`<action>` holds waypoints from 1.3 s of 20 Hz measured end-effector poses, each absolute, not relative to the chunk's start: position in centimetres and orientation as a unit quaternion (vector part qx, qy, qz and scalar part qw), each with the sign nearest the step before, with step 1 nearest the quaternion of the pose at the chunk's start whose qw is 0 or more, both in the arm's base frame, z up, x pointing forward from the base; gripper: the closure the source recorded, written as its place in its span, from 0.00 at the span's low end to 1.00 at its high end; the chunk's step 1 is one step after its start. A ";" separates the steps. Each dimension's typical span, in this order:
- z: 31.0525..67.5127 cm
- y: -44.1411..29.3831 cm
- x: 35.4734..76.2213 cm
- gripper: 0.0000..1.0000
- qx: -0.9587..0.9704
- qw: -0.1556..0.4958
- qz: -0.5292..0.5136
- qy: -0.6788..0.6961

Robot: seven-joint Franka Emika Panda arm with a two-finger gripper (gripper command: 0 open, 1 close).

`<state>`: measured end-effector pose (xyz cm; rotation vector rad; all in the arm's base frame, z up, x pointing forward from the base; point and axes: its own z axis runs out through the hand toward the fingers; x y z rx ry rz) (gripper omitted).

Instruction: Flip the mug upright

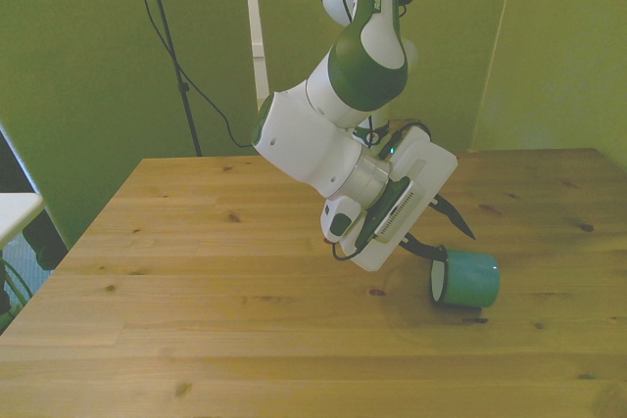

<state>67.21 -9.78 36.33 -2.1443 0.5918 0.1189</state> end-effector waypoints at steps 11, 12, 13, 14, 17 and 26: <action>36.3 -9.5 67.3 1.00 -0.865 0.441 0.048 0.234; 36.4 -9.4 67.3 1.00 -0.865 0.441 0.047 0.234; 36.4 -9.4 67.3 1.00 -0.865 0.441 0.047 0.233; 36.4 -9.3 67.3 1.00 -0.866 0.441 0.047 0.232; 36.7 -8.8 67.4 1.00 -0.867 0.439 0.043 0.229; 40.9 -6.2 66.4 1.00 -0.883 0.411 -0.012 0.226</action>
